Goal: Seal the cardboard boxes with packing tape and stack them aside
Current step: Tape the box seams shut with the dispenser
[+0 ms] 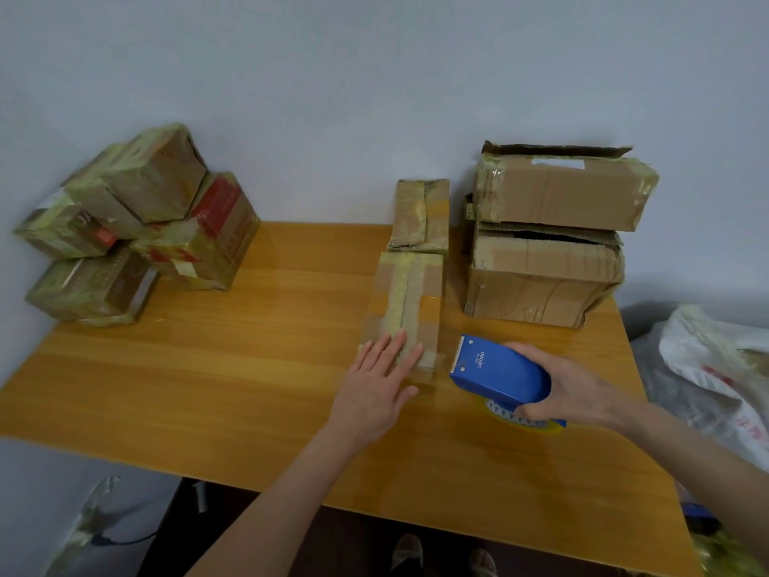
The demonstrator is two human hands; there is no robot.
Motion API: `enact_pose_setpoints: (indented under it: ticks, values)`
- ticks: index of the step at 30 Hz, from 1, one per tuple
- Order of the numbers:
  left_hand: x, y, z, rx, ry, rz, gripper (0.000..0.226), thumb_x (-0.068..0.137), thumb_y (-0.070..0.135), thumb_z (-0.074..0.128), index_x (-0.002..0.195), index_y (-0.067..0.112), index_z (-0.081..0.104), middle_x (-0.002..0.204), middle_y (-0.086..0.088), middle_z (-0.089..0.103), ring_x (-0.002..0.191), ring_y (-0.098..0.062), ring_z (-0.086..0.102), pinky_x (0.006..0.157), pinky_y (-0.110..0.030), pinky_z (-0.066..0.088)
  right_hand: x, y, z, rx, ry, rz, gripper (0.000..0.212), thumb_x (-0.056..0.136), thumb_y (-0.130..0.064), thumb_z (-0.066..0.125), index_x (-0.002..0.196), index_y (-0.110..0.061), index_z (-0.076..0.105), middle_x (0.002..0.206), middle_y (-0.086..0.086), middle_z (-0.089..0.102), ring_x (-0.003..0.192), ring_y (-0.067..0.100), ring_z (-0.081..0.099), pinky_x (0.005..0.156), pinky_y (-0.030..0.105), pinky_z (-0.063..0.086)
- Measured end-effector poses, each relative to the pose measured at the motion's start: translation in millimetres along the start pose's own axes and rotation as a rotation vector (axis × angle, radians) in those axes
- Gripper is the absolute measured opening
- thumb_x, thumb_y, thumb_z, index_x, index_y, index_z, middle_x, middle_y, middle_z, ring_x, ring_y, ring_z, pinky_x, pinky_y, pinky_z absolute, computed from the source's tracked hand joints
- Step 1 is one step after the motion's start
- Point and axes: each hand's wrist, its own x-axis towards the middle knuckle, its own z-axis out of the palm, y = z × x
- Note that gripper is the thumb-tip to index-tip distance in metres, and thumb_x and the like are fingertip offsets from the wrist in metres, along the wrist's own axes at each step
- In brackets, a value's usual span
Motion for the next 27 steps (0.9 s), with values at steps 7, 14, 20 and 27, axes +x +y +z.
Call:
enact_pose_setpoints:
  ticks: [7,14,20,27]
  values:
    - [3,-3,3,0.005,0.030,0.016,0.065,0.092,0.063,0.001,0.150,0.034,0.008,0.159,0.002,0.007,0.147,-0.019,0.006,0.115,-0.038,-0.006,-26,14,-15,-0.139,-0.047,0.045,0.076,0.074,-0.041,0.075,0.124,-0.062,0.021,0.111,-0.019,0.055,0.093,0.006,0.056,0.073,0.023,0.049]
    - [2,-2,4,0.026,0.033,0.017,0.061,0.093,0.058,0.012,0.150,0.035,0.009,0.159,-0.001,0.012,0.147,-0.022,0.009,0.116,-0.041,-0.002,12,-21,4,-0.472,-0.111,0.093,0.079,0.076,-0.054,0.063,0.143,-0.044,0.022,0.094,-0.013,0.054,0.084,0.013,0.053,0.061,0.026,0.045]
    - [2,-2,6,0.009,0.044,0.011,0.061,0.092,0.058,0.012,0.149,0.038,0.005,0.159,0.001,0.007,0.147,-0.020,0.004,0.117,-0.039,-0.002,31,-36,2,-0.459,-0.151,0.125,0.078,0.077,-0.052,0.064,0.143,-0.045,0.024,0.098,-0.010,0.053,0.089,0.014,0.052,0.063,0.028,0.045]
    - [1,-1,2,0.014,0.032,0.008,0.062,0.091,0.058,0.011,0.149,0.036,0.009,0.159,-0.001,0.013,0.147,-0.022,0.011,0.117,-0.037,0.001,42,-44,-5,-0.456,-0.192,0.252,0.080,0.070,-0.055,0.066,0.142,-0.044,0.031,0.109,-0.009,0.055,0.096,0.019,0.054,0.068,0.030,0.049]
